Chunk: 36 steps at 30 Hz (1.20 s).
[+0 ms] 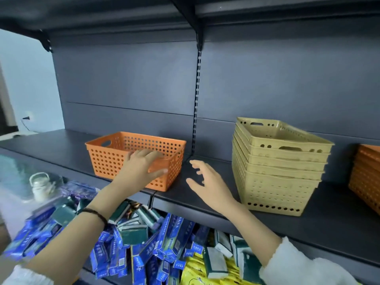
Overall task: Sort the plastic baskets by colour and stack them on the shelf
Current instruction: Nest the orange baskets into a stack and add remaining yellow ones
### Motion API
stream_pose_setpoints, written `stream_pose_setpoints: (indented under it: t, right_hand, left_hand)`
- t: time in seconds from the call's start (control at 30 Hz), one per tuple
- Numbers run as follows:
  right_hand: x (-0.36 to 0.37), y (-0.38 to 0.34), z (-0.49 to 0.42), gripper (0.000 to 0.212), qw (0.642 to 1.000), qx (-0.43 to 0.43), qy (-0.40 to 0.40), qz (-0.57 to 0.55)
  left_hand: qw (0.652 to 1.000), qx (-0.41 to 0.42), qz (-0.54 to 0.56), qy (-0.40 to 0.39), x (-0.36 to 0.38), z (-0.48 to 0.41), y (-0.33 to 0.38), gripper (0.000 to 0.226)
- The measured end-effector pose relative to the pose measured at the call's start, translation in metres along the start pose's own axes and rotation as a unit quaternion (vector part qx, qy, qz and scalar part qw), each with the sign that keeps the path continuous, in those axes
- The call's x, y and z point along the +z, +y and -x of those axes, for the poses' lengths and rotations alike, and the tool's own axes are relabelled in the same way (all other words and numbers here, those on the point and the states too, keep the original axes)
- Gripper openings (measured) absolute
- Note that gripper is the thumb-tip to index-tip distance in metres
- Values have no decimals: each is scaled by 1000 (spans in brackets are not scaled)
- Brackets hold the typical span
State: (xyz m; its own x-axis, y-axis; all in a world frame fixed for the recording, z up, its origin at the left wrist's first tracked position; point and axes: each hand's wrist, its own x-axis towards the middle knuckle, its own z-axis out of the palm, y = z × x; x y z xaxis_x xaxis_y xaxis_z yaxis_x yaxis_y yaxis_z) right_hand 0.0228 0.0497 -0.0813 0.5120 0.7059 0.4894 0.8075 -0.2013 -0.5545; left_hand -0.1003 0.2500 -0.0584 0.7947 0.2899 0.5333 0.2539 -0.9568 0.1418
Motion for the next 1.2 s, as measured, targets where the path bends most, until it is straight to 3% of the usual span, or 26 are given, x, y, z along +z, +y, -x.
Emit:
stream_pose_setpoints:
  t: [0.1,0.23,0.3,0.4,0.47,0.5,0.57,0.67,0.73,0.87,1.03,1.2]
  right_hand:
    - [7,9,-10,61,997,34,18,-63]
    - [4,29,-17,81,989,68,75,-108]
    - [1,36,-17,85,987,77,60,-129]
    - [1,39,-13,77,982,63,24,-177]
    - [2,41,-13,67,980,57,33,-188]
    - [2,41,-13,63,979,53,36,-195]
    - [4,37,-13,54,977,39,32,-209]
    - [4,22,-16,46,977,5,51,-208]
    - [-1,9,-20,43,975,-21,75,-206]
    - [-28,-18,-22,52,961,-77,135,-229]
    - [-88,-44,-2,69,931,-150,224,-247]
    - [-170,-43,31,62,915,-187,247,-258]
  left_hand:
    - [993,6,105,53,7,0,-1,82]
    - [978,-11,203,36,4,9,5,69]
    - [964,-30,263,35,5,11,7,63]
    - [928,-66,357,85,16,17,10,58]
    - [894,-108,421,105,24,22,18,81]
    - [870,-124,467,95,27,24,24,86]
    - [836,-113,534,59,32,27,33,75]
    - [816,-115,556,111,32,21,41,55]
    - [800,-121,564,164,26,12,39,68]
    - [819,-55,520,236,-4,-5,51,98]
    - [814,66,498,292,-47,-24,110,90]
    - [779,140,528,309,-70,-39,192,93]
